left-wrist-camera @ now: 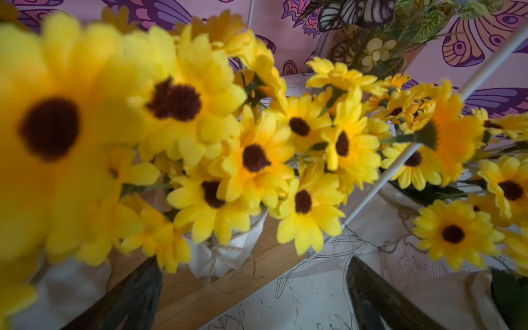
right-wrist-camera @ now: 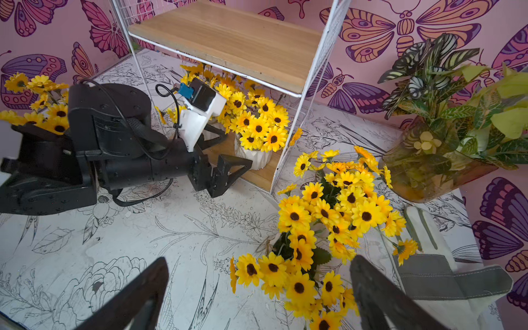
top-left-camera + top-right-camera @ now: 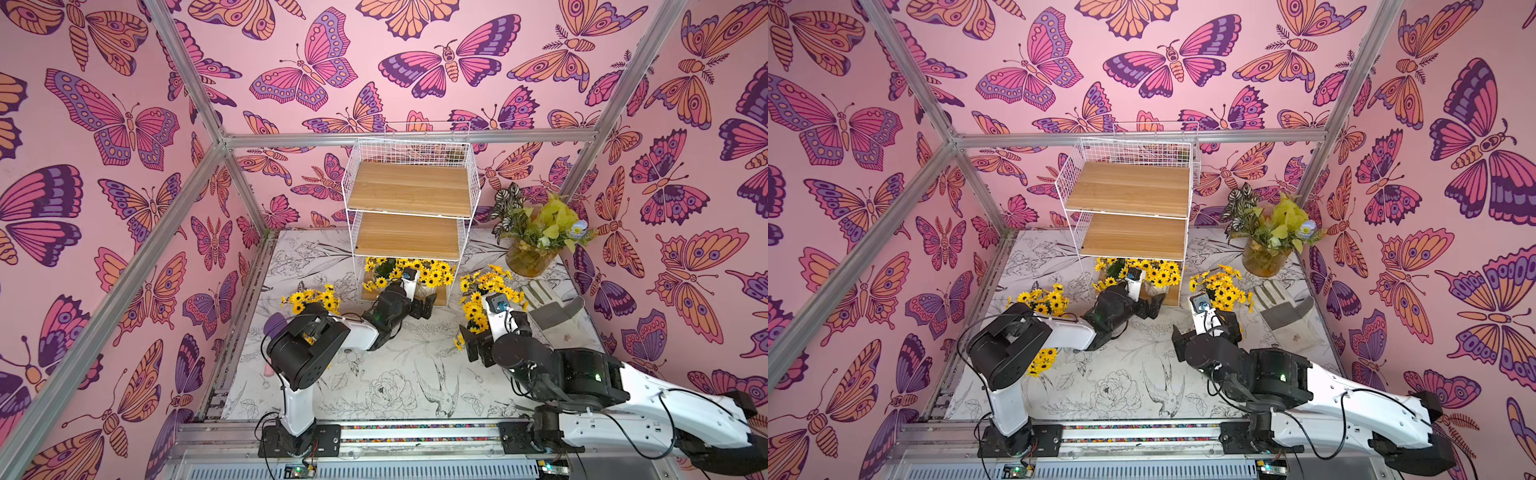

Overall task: Take the sunflower pots off the shelves
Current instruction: Pick up the sunflower pot from the shelf.

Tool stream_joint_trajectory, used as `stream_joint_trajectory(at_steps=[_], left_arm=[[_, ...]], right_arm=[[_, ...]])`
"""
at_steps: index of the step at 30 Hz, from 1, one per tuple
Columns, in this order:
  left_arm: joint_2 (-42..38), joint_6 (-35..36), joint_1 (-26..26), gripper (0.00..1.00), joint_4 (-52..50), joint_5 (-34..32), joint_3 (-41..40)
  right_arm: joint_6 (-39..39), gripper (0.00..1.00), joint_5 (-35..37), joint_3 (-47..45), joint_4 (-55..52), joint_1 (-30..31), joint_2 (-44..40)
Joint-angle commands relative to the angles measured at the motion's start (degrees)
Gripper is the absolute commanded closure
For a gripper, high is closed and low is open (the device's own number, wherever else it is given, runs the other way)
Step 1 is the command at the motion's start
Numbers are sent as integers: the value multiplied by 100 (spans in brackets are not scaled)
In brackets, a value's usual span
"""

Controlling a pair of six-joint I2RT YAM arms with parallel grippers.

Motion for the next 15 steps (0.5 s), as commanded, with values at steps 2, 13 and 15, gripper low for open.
stream_joint_trajectory(at_steps=[2,13,15], left_arm=[[215,63,-30,0,-305,-64,318],[600,69,-47,0,-1145,-156,1088],[625,143,-56,0,-1195,-202,1148]], right_arm=[[166,1,161,-62,-184,20,22],[192,1,119,41,-122,20,-47],[214,1,101,54,-122,20,-43]])
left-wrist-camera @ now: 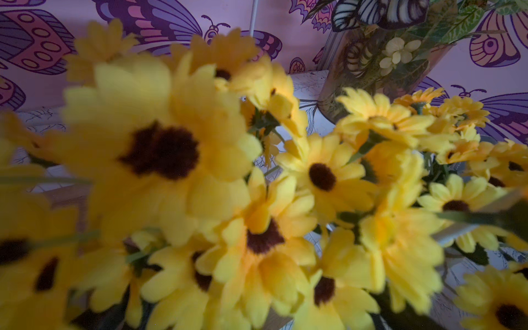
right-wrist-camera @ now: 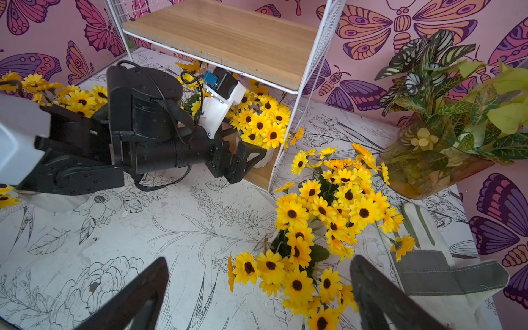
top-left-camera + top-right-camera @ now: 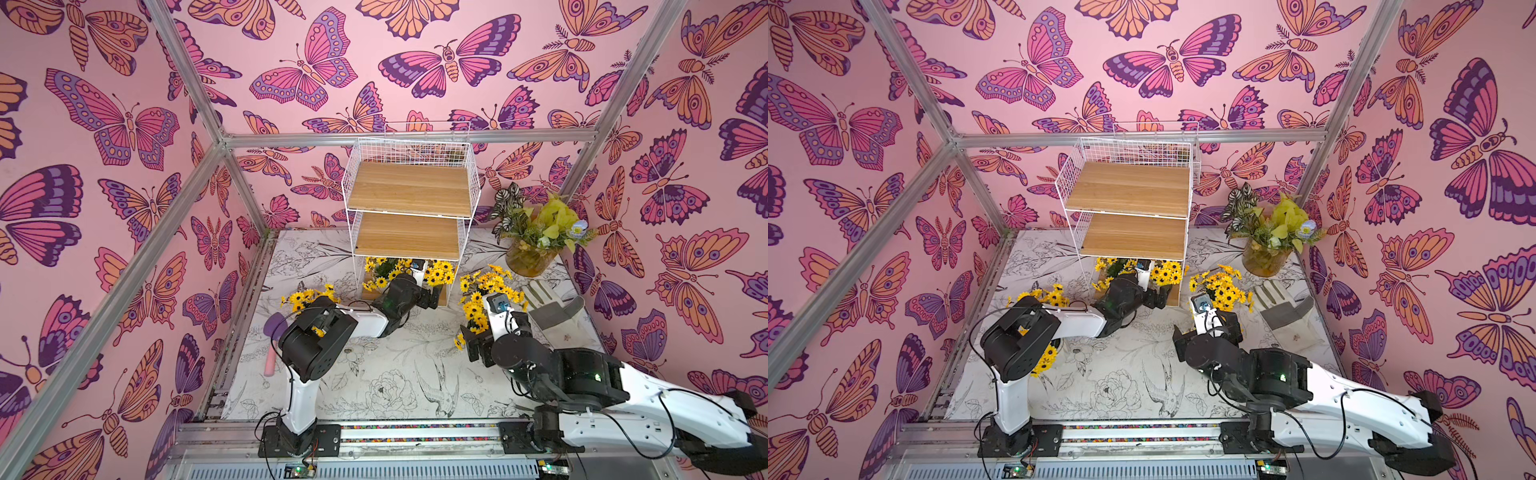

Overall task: Take the sunflower pots off the shelves
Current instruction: Pick up the sunflower pot from the shelf.

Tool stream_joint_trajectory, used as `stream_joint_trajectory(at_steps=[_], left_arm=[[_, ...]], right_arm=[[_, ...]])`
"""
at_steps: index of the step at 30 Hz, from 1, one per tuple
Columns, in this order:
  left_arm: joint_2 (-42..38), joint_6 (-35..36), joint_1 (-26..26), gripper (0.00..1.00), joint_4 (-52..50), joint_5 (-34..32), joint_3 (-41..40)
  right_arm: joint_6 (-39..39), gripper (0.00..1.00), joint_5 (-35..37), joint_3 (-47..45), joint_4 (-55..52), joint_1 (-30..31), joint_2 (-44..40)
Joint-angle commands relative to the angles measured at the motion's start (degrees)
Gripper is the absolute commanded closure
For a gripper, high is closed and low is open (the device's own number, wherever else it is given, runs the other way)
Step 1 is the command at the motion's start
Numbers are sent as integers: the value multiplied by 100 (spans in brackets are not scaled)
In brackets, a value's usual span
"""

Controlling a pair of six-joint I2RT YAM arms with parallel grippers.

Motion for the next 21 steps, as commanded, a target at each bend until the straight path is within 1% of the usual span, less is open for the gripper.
stream_joint_trajectory(at_steps=[1,7,15,21], left_arm=[[171,166,-58,1,-398,-145,171],[331,161,-71,0,-897,-463,589],[622,35,-71,0,-1093,-565,1072],[802,99,-67,0,-1273,-579,1391]], right_arm=[[140,1,86,69,-72,20,-38],[212,1,37,85,-72,21,-36],[274,1,19,98,-79,21,12],[274,1,59,150,-72,21,10]])
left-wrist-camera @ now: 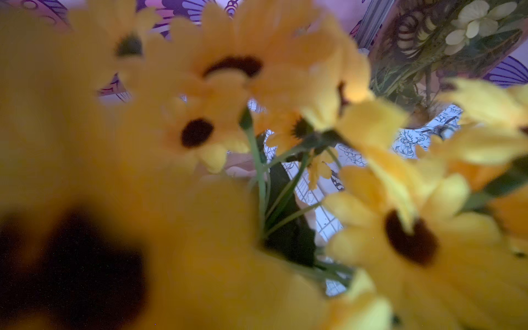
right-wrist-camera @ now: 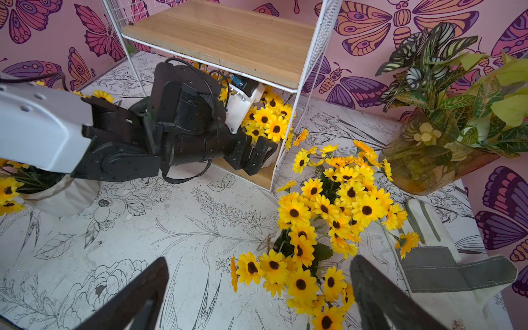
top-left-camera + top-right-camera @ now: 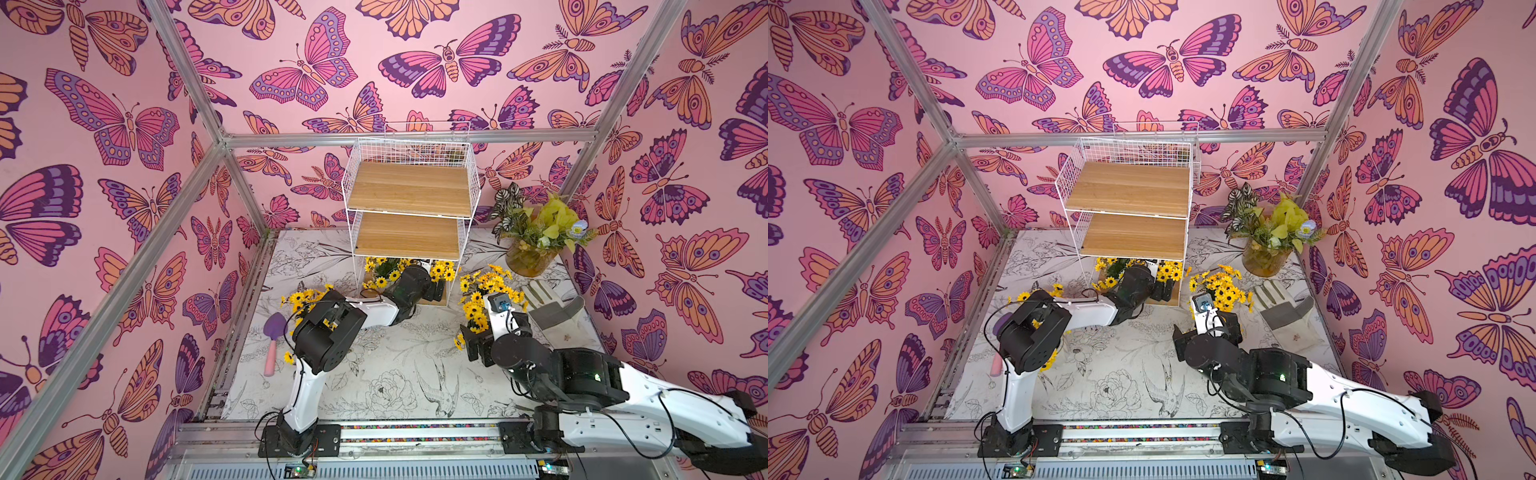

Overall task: Take the sunflower pots off the shelves
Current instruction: Pick up the sunflower pot from the shelf.

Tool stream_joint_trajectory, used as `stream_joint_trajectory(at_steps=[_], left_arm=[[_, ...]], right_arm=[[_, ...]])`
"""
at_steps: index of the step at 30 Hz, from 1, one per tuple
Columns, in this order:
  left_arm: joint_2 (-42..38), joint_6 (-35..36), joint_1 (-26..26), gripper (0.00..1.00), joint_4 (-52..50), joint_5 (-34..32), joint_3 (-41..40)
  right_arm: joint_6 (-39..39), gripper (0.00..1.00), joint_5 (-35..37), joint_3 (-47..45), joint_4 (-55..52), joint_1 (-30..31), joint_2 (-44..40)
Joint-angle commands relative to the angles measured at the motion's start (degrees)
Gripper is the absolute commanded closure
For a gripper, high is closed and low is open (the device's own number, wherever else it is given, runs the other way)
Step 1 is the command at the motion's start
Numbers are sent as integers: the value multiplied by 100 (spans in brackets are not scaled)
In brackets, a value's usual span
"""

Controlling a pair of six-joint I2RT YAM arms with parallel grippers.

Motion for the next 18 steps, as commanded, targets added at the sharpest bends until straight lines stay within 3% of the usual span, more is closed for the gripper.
stream_joint_trajectory(at_steps=[1,18], left_arm=[[174,21,-32,0,-212,-60,188],[722,-29,-23,0,-433,-104,934]], right_arm=[[108,1,75,148,-72,20,3],[396,1,68,8,-107,11,54]])
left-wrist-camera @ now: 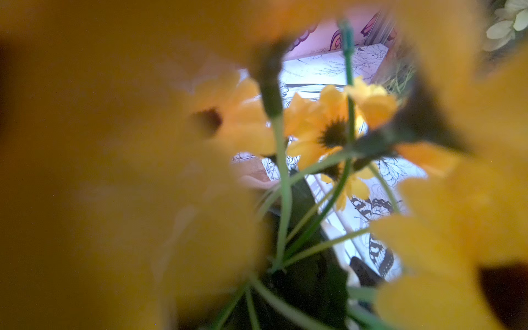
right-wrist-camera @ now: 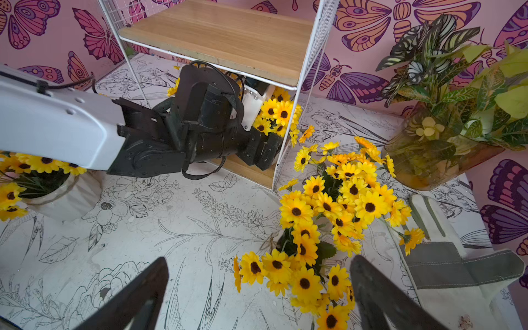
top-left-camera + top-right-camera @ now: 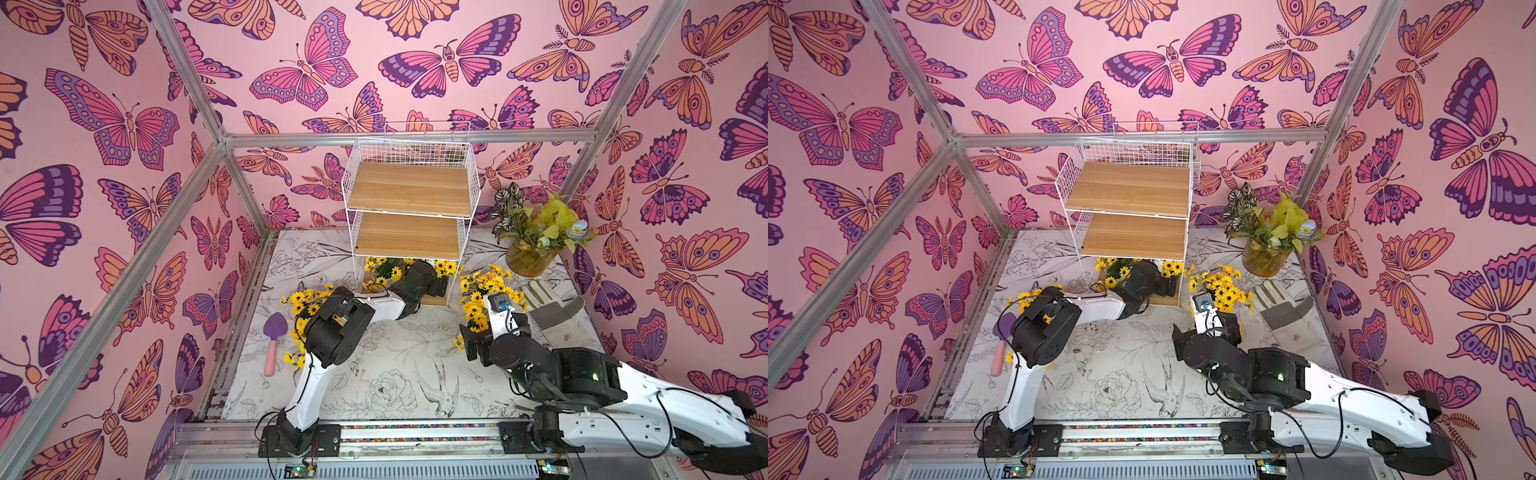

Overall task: Take the sunflower pots off the shelves
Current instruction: Pick up the sunflower pot from the shelf.

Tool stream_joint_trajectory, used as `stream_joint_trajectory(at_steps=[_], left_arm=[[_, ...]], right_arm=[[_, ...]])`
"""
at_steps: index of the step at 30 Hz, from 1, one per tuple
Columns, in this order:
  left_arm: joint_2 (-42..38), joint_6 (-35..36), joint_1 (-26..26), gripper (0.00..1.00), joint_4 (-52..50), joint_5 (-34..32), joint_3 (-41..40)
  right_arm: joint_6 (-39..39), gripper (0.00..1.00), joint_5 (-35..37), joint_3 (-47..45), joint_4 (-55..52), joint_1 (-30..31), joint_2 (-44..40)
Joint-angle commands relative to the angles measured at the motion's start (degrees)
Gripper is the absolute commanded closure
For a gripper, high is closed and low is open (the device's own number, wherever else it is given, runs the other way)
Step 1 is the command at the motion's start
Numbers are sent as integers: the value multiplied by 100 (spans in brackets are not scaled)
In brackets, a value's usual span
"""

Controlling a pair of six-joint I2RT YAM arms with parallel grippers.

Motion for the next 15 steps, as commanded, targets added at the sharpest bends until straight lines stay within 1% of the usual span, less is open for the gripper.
stream_joint_trajectory(at_steps=[1,4,7,13,15], left_arm=[[178,-27,-23,0,-122,51,191],[206,-27,-23,0,-127,98,215],[152,-20,-23,12,-100,172,147],[10,1,-32,27,82,270,-115],[-58,24,-32,30,134,341,-207]], right_arm=[[216,1,68,0,-105,12,-3],[245,1,69,-48,-96,11,3],[302,1,53,-88,-96,12,-16],[298,1,62,-142,-91,12,-77],[283,1,66,-154,-87,2,-97]])
